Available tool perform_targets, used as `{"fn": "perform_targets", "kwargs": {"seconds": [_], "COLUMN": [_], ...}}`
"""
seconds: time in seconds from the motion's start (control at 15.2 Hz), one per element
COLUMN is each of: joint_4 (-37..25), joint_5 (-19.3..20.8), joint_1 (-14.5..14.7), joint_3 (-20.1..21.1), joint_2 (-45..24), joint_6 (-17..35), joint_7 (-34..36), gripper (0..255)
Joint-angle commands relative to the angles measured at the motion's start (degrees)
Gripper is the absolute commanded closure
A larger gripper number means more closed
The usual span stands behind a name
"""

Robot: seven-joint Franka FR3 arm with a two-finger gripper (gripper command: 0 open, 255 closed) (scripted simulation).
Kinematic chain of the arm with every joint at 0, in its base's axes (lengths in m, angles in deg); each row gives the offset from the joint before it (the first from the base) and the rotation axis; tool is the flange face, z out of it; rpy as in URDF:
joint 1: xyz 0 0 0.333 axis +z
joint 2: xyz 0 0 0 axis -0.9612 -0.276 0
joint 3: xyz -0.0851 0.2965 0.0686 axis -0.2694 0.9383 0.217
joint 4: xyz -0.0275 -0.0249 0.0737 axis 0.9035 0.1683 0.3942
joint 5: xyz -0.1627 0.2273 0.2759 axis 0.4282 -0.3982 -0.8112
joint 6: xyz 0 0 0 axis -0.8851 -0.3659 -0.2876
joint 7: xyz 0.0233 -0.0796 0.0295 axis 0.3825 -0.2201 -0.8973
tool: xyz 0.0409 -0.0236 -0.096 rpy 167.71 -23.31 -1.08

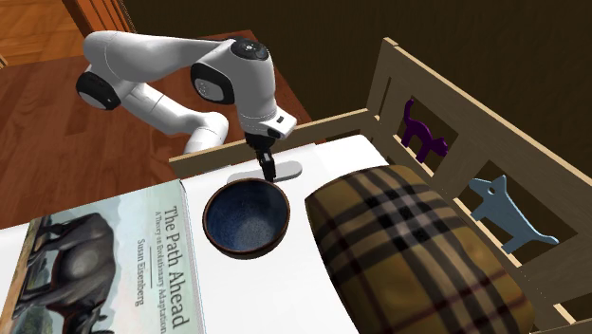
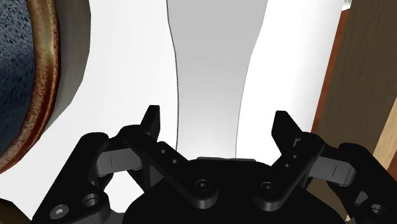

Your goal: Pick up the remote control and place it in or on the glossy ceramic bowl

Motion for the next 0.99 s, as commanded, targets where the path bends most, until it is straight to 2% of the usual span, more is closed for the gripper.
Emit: {"fn": "perform_targets", "kwargs": {"seconds": [0.0,0.59,0.66,0.92], "joint_4": [1.79,3.1,3.1,3.1], "joint_5": [0.33,0.62,0.62,0.62], "joint_1": [-0.14,-0.27,-0.27,-0.27], "joint_3": [-0.32,-0.62,-0.62,-0.62], "joint_2": [0.42,0.68,0.68,0.68], "joint_6": [1.38,2.44,2.44,2.45], "joint_7": [0.11,0.19,0.19,0.19], "gripper": [0,0,255,255]}}
